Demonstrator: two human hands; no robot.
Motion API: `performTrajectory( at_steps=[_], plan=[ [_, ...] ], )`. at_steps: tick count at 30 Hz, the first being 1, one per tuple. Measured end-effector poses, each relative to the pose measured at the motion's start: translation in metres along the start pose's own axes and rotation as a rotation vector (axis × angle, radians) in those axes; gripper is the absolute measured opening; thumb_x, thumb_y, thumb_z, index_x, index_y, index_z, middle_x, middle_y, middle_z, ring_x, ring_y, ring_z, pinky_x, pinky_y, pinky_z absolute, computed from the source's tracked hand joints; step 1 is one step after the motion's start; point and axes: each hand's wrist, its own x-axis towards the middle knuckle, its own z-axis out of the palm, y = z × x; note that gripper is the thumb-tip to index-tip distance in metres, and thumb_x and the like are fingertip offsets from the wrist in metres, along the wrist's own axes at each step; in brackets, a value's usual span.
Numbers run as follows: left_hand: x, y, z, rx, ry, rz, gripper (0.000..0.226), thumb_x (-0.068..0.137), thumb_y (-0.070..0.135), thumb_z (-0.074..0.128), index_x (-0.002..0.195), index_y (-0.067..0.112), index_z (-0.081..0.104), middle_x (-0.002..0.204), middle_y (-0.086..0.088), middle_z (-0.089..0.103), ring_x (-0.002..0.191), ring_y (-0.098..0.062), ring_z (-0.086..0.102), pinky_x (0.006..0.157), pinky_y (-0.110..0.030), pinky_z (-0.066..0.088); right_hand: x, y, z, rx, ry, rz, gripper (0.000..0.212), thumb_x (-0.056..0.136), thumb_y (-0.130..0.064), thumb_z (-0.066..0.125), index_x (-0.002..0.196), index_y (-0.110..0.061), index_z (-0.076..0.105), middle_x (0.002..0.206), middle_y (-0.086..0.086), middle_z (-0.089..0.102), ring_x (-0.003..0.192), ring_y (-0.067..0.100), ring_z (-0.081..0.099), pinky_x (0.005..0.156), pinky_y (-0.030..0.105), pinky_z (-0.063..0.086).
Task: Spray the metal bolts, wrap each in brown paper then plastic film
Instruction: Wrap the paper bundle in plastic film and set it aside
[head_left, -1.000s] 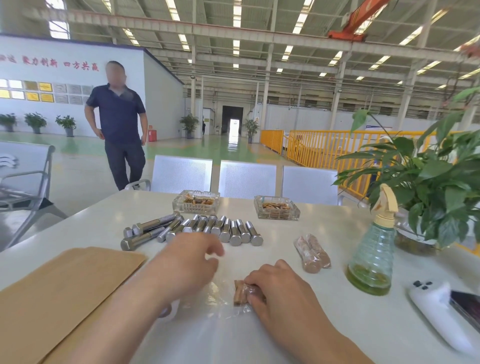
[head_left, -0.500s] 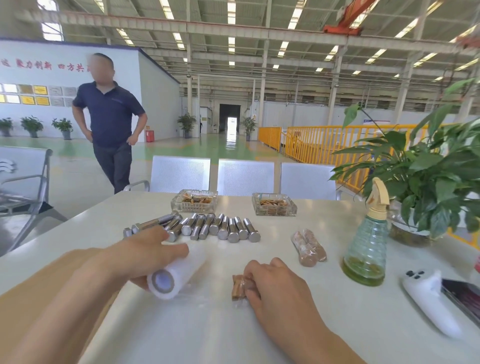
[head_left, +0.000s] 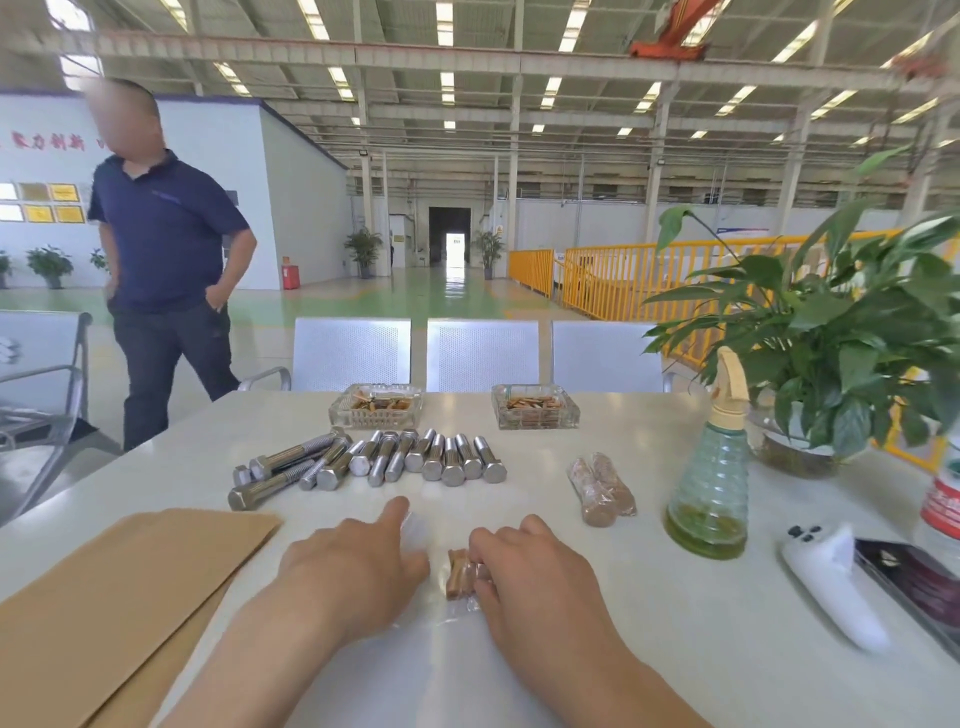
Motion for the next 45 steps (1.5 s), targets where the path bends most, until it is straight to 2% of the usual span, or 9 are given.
performTrajectory(
  at_steps=[9, 13, 17, 21, 26, 32, 39, 43, 45],
  plan=[
    [0.015, -0.011, -0.014, -0.527, -0.152, -0.097, 0.078, 0.075, 0.074, 0.07, 0.135, 0.041, 0.032, 0.098, 0.001, 0.061, 0.074, -0.015, 0.068, 0.065, -0.029, 0.063, -0.004, 0.0, -0.002, -0.006, -0.007, -0.024, 0.018, 0.102, -0.026, 0.038, 0.11, -0.024, 0.054, 0.108, -0.001, 0.061, 0.113, 0.024, 0.044, 0.082, 0.038, 0.039],
    [0.01, -0.012, -0.01, -0.738, -0.128, -0.237, 0.066, 0.077, 0.072, 0.071, 0.126, 0.039, 0.043, 0.095, -0.004, 0.063, 0.066, -0.013, 0.068, 0.049, -0.018, 0.054, -0.005, 0.002, -0.003, 0.013, -0.002, -0.02, 0.019, 0.101, -0.025, 0.041, 0.113, -0.024, 0.055, 0.11, -0.002, 0.06, 0.113, 0.024, 0.043, 0.088, 0.04, 0.042],
    [0.007, -0.031, -0.007, -0.946, -0.041, -0.392, 0.058, 0.079, 0.061, 0.078, 0.111, 0.015, 0.061, 0.089, -0.016, 0.065, 0.075, -0.028, 0.069, 0.071, -0.031, 0.062, -0.006, 0.003, 0.001, 0.034, 0.017, -0.02, 0.018, 0.101, -0.024, 0.043, 0.115, -0.027, 0.054, 0.112, -0.006, 0.059, 0.112, 0.022, 0.042, 0.089, 0.037, 0.04],
    [0.005, -0.056, -0.011, -1.231, 0.107, -0.453, 0.044, 0.085, 0.049, 0.077, 0.103, 0.01, 0.066, 0.083, -0.014, 0.066, 0.069, -0.029, 0.065, 0.054, -0.029, 0.056, -0.006, 0.003, 0.005, 0.031, 0.035, -0.014, 0.019, 0.1, -0.024, 0.043, 0.115, -0.029, 0.053, 0.111, -0.009, 0.057, 0.111, 0.02, 0.041, 0.087, 0.034, 0.039],
    [-0.004, -0.082, -0.031, -1.658, 0.052, -0.321, 0.045, 0.09, 0.046, 0.066, 0.123, 0.016, 0.066, 0.088, -0.019, 0.074, 0.065, -0.028, 0.07, 0.059, -0.036, 0.056, -0.007, 0.001, 0.005, 0.005, 0.018, -0.021, 0.026, 0.099, -0.021, 0.041, 0.119, -0.029, 0.054, 0.111, -0.008, 0.057, 0.112, 0.02, 0.041, 0.092, 0.037, 0.043],
    [0.005, -0.025, -0.069, -1.676, -0.024, -0.007, 0.035, 0.092, 0.041, 0.064, 0.121, 0.021, 0.068, 0.091, -0.017, 0.075, 0.064, -0.03, 0.071, 0.055, -0.038, 0.058, -0.009, -0.002, -0.002, -0.019, -0.063, -0.03, 0.039, 0.096, -0.014, 0.044, 0.133, -0.025, 0.051, 0.124, -0.004, 0.058, 0.12, 0.024, 0.039, 0.101, 0.039, 0.039],
    [0.027, 0.098, -0.076, -1.203, -0.323, 0.078, 0.024, 0.1, 0.049, 0.054, 0.096, 0.026, 0.061, 0.075, -0.004, 0.072, 0.076, -0.03, 0.071, 0.094, -0.049, 0.056, -0.011, -0.018, -0.006, -0.046, -0.158, 0.061, 0.045, 0.09, -0.012, 0.053, 0.136, -0.012, 0.05, 0.14, 0.005, 0.032, 0.13, 0.028, 0.034, 0.096, 0.039, 0.042],
    [0.039, 0.117, -0.067, -1.007, -0.442, 0.056, 0.029, 0.101, 0.05, 0.048, 0.095, 0.024, 0.06, 0.074, -0.003, 0.071, 0.074, -0.028, 0.069, 0.102, -0.052, 0.051, -0.011, -0.022, -0.008, -0.098, -0.21, 0.118, 0.056, 0.09, -0.014, 0.061, 0.143, -0.009, 0.048, 0.143, 0.011, 0.036, 0.131, 0.031, 0.039, 0.107, 0.04, 0.038],
    [0.043, 0.116, -0.065, -1.009, -0.505, 0.045, 0.029, 0.103, 0.049, 0.046, 0.102, 0.023, 0.06, 0.078, -0.004, 0.074, 0.074, -0.028, 0.072, 0.105, -0.059, 0.045, -0.014, -0.023, -0.004, -0.085, -0.099, 0.139, 0.054, 0.071, -0.022, 0.077, 0.125, -0.019, 0.07, 0.126, 0.007, 0.06, 0.114, 0.023, 0.06, 0.091, 0.029, 0.05]
  ],
)
